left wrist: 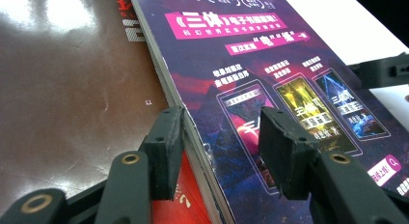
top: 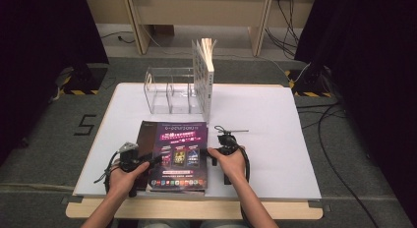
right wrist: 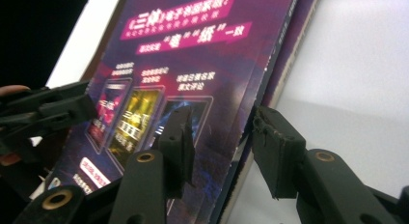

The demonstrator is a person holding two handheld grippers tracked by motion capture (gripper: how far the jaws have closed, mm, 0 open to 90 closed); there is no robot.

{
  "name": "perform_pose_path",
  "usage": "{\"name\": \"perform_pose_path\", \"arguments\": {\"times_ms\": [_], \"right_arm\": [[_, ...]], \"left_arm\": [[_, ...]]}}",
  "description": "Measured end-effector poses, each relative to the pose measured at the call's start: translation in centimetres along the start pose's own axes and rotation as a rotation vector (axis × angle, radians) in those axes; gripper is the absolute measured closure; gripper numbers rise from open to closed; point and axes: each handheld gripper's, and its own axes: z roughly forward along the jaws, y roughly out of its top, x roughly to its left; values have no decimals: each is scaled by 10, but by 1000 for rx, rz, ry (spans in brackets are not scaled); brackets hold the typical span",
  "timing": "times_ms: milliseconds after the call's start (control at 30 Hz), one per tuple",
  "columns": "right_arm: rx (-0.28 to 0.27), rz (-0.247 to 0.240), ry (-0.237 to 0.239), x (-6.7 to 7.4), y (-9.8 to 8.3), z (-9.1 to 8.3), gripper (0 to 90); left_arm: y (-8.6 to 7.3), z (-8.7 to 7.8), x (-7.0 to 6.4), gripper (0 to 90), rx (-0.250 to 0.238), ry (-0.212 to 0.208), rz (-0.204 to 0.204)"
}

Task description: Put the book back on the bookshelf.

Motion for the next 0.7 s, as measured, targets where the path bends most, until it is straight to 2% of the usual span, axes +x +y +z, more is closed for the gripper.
{"name": "perform_pose_path", "arguments": {"times_ms": [100,267,467,600,700], "right_arm": [[-12,-10,16,1,2,-3,606],[-23,23,84,2,9,-10,616],[-14,48,133,1,20,-8,602],[10,64,125,-2,22,-6,593],[10,55,102,-1,20,-4,590]], "left_arm": [[0,0,0,507,-1,0,-2],[0,0,1,503,-3,0,-7],[1,-1,2,502,-1,5,-4],[1,-1,1,502,-2,9,-2],[1,-1,1,501,0,8,-2]]}}
